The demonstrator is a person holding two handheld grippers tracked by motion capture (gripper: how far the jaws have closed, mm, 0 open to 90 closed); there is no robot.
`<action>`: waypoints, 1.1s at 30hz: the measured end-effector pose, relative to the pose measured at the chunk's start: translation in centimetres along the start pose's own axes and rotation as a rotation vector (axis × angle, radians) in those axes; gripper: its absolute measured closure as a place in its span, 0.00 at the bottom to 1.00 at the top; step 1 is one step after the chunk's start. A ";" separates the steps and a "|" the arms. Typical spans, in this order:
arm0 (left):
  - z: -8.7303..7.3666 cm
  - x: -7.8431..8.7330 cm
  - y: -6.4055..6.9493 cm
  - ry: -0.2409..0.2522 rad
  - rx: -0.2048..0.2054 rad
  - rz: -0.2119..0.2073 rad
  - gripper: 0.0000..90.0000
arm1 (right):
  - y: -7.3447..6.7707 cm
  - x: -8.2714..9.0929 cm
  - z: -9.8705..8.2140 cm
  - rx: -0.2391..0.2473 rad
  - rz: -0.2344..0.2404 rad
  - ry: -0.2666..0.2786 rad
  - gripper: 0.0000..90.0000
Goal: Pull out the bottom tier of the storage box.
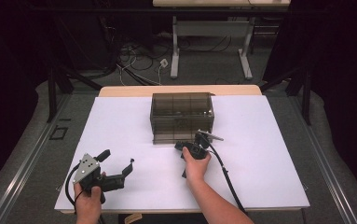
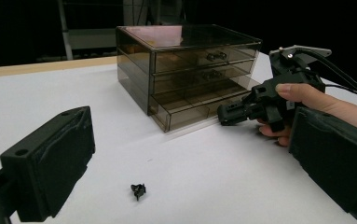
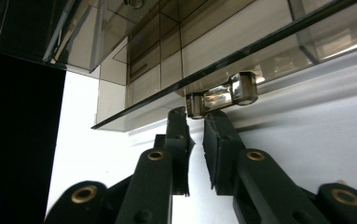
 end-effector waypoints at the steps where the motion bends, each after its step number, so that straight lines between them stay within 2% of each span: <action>1: 0.0 0.0 0.0 0.000 -0.001 0.001 0.01 | 0.0 0.0 0.1 0.009 -0.001 0.006 0.87; 5: 0.0 0.0 0.0 -0.001 -0.002 0.001 0.01 | -0.1 0.0 0.1 0.016 0.001 0.017 0.84; 6: 0.0 0.0 0.0 0.001 0.001 0.001 0.01 | -0.1 0.2 0.0 0.016 -0.009 -0.001 0.84; 8: 0.0 0.0 0.0 0.001 0.002 0.001 0.01 | -0.2 0.1 0.1 0.016 0.005 0.014 0.83; 18: -0.1 -0.1 0.0 -0.001 0.003 0.002 0.01 | -0.5 0.3 -0.1 0.057 -0.001 0.011 0.76; 23: -0.1 -0.1 0.0 -0.001 0.003 0.004 0.01 | -0.8 0.4 -0.1 0.060 0.017 0.012 0.72; 26: -0.1 -0.2 0.0 -0.002 0.003 0.002 0.01 | -1.0 0.4 -0.2 0.072 0.015 0.010 0.69; 27: -0.1 -0.2 0.0 -0.004 0.003 0.003 0.01 | -1.0 0.4 -0.2 0.100 0.008 0.012 0.67; 33: -0.1 -0.2 0.0 -0.008 -0.002 0.002 0.01 | -1.5 0.6 -0.3 0.123 0.016 -0.002 0.61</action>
Point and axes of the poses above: each handheld gripper's, and its own axes: x roughly backward along the jaws, z roughly out of its top, y roughly to its right, the point moved 10 cm from there along -x, roughly forward along the jaws, and after that the axes turned 12 degrees about x, right-handed, at the moved point
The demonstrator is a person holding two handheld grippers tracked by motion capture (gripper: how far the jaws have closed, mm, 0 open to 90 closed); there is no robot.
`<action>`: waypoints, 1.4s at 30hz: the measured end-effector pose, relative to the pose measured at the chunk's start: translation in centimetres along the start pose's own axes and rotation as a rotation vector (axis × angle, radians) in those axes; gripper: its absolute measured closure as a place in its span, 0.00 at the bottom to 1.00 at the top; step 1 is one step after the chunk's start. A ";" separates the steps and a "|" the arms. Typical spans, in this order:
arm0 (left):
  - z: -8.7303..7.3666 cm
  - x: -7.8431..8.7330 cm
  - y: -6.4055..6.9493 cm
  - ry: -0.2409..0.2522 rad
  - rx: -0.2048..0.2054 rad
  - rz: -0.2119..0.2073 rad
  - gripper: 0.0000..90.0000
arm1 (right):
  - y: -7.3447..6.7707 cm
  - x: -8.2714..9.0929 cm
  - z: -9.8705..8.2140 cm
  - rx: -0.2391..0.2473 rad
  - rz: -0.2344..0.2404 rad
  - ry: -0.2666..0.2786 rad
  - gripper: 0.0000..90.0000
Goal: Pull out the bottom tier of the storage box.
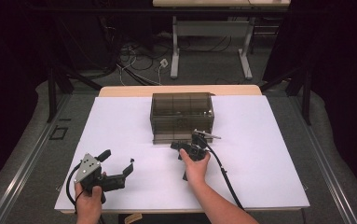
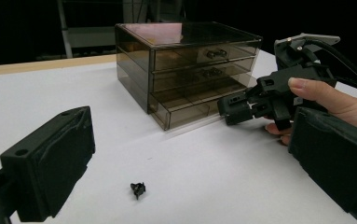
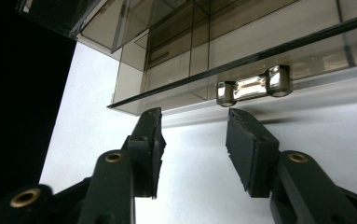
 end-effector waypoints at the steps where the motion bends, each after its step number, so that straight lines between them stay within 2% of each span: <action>1: 0.0 0.0 0.0 0.000 0.000 0.000 0.01 | 0.0 0.0 0.0 0.000 0.000 0.000 0.61; 7: 0.0 0.0 0.0 -0.003 0.002 0.001 0.01 | -0.2 0.1 -0.2 0.040 -0.005 -0.009 0.56; 9: 0.0 0.0 0.0 -0.003 0.003 0.001 0.01 | -0.3 0.0 -0.1 0.054 -0.006 0.003 0.56; 11: -0.1 0.0 0.0 -0.004 0.004 0.001 0.01 | -0.4 0.2 -0.3 0.068 -0.003 -0.012 0.55; 16: -0.1 -0.1 0.0 -0.004 0.005 0.000 0.01 | -0.6 0.4 -0.2 0.121 -0.012 -0.010 0.50; 23: -0.1 -0.1 -0.1 -0.005 0.005 0.002 0.01 | -0.8 0.5 0.0 0.139 -0.005 -0.013 0.46; 27: -0.1 -0.1 0.0 -0.006 0.005 0.001 0.01 | -1.1 0.8 -0.1 0.168 0.000 -0.020 0.42; 28: -0.1 -0.1 0.0 -0.004 0.005 0.001 0.01 | -1.2 0.9 0.0 0.191 -0.004 -0.020 0.40; 31: -0.1 -0.1 0.0 -0.007 0.004 0.001 0.01 | -1.4 1.0 0.1 0.205 -0.001 -0.011 0.38; 33: -0.1 -0.1 0.0 -0.008 0.005 0.000 0.01 | -1.7 1.2 0.2 0.224 0.000 -0.009 0.35; 34: -0.1 -0.1 0.0 -0.008 0.004 0.000 0.01 | -1.8 1.3 0.4 0.251 -0.008 0.001 0.34; 35: -0.1 -0.1 0.0 -0.007 0.004 0.000 0.01 | -1.8 1.3 0.4 0.251 -0.008 0.001 0.34; 36: -0.1 -0.1 0.0 -0.007 0.004 0.001 0.01 | -2.0 1.6 0.5 0.277 -0.009 -0.001 0.32; 41: -0.1 -0.1 0.0 -0.005 0.008 0.001 0.01 | -2.1 1.9 0.6 0.294 -0.024 -0.019 0.29; 42: -0.1 -0.1 0.0 -0.007 0.005 0.003 0.01 | -2.0 2.0 0.6 0.317 -0.039 -0.033 0.28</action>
Point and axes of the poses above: each handheld gripper's, and its own axes: x roughly backward along the jaws, z roughly out of its top, y roughly to its right, the point moved 10 cm from there along -x, roughly forward along the jaws, and after that the axes turned 12 degrees about x, right-handed, at the moved point
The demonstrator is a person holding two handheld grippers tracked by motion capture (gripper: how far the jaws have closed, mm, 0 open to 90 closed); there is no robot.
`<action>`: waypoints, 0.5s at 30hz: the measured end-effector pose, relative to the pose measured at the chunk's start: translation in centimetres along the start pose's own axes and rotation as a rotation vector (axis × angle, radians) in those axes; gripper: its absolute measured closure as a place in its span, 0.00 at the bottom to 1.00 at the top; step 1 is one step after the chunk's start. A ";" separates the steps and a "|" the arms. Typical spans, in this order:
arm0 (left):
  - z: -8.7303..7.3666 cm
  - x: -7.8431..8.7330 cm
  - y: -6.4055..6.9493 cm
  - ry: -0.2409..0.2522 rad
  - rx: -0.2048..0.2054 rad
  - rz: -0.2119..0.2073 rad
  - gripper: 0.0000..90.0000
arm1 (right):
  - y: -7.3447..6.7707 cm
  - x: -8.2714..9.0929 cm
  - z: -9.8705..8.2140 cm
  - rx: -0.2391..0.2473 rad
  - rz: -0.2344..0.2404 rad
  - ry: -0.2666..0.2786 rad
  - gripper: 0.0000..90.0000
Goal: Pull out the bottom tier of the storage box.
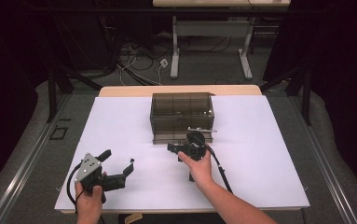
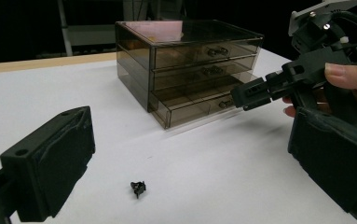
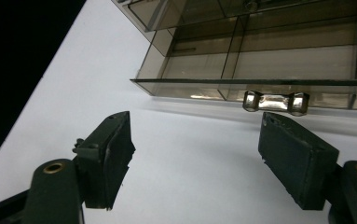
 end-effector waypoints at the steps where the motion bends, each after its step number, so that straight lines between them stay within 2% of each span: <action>1: 0.0 0.0 0.0 0.000 0.000 0.000 0.01 | 0.0 0.0 0.0 0.000 0.000 0.000 0.28; 4: 0.0 0.0 0.0 -0.001 -0.001 -0.001 0.01 | 0.0 0.2 0.0 0.052 -0.025 -0.011 0.28; 9: 0.0 0.0 0.0 -0.002 0.004 -0.002 0.01 | -0.1 0.5 0.1 0.089 -0.022 -0.022 0.27; 15: -0.1 -0.1 0.0 -0.005 -0.006 -0.001 0.01 | -0.2 0.9 0.2 0.142 -0.049 -0.040 0.26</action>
Point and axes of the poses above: each handheld gripper's, and its own axes: x roughly backward along the jaws, z roughly out of its top, y roughly to its right, the point moved 10 cm from there along -x, roughly forward along the jaws, and after that the axes turned 12 degrees about x, right-handed, at the moved point
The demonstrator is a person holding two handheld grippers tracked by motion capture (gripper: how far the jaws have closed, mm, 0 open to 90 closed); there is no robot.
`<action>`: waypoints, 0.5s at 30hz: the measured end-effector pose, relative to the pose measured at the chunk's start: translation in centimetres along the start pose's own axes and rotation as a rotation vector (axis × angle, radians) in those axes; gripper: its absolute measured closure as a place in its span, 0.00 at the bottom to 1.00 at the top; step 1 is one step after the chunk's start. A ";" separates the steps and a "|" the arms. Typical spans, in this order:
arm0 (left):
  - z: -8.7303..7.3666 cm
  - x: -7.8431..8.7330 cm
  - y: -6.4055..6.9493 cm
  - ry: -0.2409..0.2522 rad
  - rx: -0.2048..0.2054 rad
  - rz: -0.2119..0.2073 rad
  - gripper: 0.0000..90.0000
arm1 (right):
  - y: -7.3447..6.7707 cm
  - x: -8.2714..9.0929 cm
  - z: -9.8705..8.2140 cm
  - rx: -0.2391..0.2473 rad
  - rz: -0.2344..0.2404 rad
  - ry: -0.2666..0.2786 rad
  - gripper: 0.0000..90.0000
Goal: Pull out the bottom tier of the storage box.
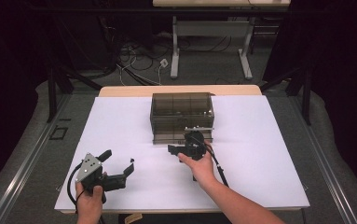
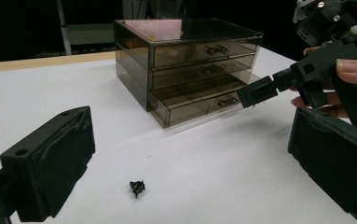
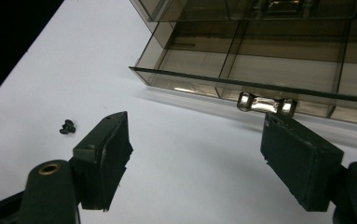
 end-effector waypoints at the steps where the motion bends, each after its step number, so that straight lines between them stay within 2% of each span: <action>1: 0.0 0.0 0.0 -0.001 0.001 0.001 0.01 | 0.0 0.1 0.0 0.009 -0.007 -0.004 0.26; 12: 0.0 0.1 -0.2 0.002 0.010 0.009 0.01 | 0.7 0.5 -0.1 0.047 -0.036 -0.050 0.25; 13: 0.1 0.1 -0.2 0.004 0.014 0.009 0.01 | 1.0 0.8 -0.1 0.062 -0.049 -0.067 0.24; 15: 0.0 0.1 -0.2 0.004 0.014 0.009 0.01 | 1.1 0.8 -0.1 0.060 -0.058 -0.068 0.24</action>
Point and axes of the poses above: each handheld gripper's, and its own axes: x roughly backward along the jaws, z roughly out of its top, y roughly to its right, the point moved 10 cm from there along -x, roughly forward along the jaws, and after that the axes turned 12 degrees about x, right-handed, at the moved point
